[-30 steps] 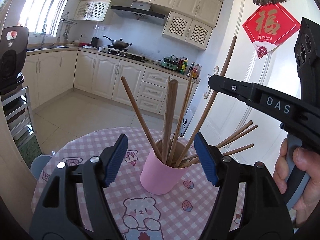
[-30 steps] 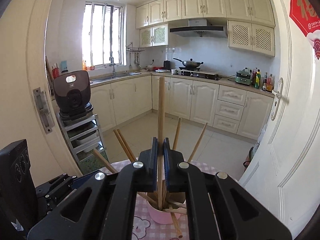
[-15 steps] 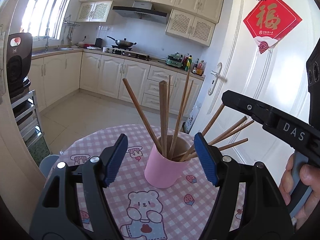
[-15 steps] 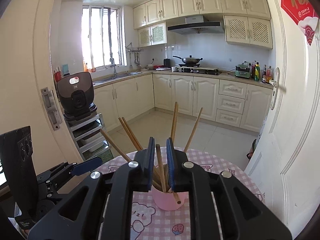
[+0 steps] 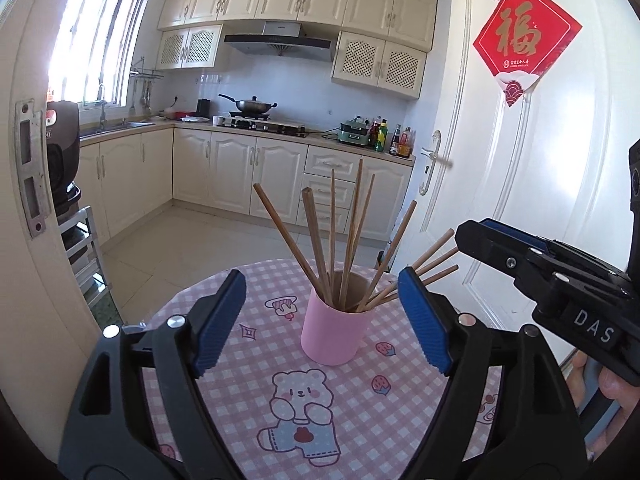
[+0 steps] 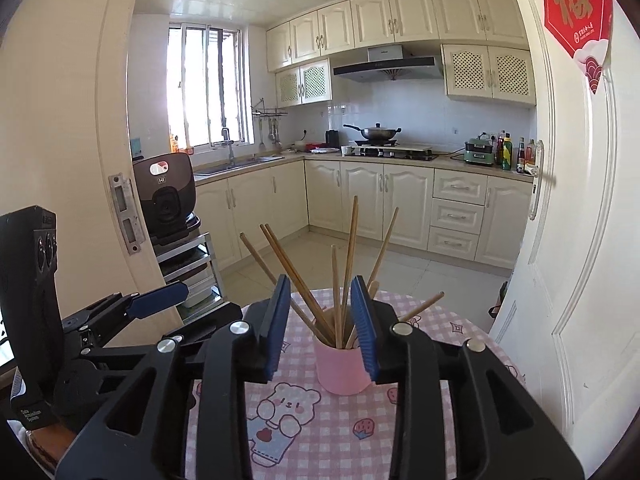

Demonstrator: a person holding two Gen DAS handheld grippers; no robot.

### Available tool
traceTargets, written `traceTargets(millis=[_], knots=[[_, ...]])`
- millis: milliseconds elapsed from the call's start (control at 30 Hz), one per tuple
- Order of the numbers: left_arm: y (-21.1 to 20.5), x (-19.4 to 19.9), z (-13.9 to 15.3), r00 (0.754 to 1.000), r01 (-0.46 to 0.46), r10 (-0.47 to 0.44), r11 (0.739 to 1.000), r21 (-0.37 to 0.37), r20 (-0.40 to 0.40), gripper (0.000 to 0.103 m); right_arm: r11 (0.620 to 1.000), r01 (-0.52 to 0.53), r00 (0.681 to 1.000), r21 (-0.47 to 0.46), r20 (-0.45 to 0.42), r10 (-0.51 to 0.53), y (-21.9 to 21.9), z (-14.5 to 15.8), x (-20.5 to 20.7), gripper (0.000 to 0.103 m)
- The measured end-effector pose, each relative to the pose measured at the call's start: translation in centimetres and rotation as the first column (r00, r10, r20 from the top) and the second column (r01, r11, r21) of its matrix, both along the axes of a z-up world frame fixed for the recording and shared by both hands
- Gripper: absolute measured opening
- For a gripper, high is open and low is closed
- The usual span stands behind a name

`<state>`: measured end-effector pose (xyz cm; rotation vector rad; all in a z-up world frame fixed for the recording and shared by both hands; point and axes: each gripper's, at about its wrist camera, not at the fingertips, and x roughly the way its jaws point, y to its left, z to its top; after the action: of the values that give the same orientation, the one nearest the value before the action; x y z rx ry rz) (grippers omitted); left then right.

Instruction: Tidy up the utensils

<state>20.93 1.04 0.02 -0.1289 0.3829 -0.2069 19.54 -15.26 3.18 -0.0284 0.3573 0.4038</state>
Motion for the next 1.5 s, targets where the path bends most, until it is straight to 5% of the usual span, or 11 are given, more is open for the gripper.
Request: traceTargets(millis=[333, 733, 1500], knots=[[0.4, -3.7, 0.5, 0.997, -0.068, 0.066, 0.995, 0.069, 0.029, 0.09, 0.999, 0.024, 0.998, 0.023, 0.05, -0.025, -0.3, -0.5, -4.2, 0.056], [0.9, -9.2, 2.0, 0.985, -0.145, 0.134, 0.984, 0.105, 0.108, 0.095, 0.995, 0.099, 0.984, 0.028, 0.147, -0.102, -0.8, -1.2, -9.4, 0.072], [0.3, -16.1, 3.4, 0.953, -0.2, 0.167, 0.973, 0.113, 0.252, 0.097, 0.992, 0.111, 0.964, 0.066, 0.235, -0.124, -0.6, -0.9, -14.1, 0.089]])
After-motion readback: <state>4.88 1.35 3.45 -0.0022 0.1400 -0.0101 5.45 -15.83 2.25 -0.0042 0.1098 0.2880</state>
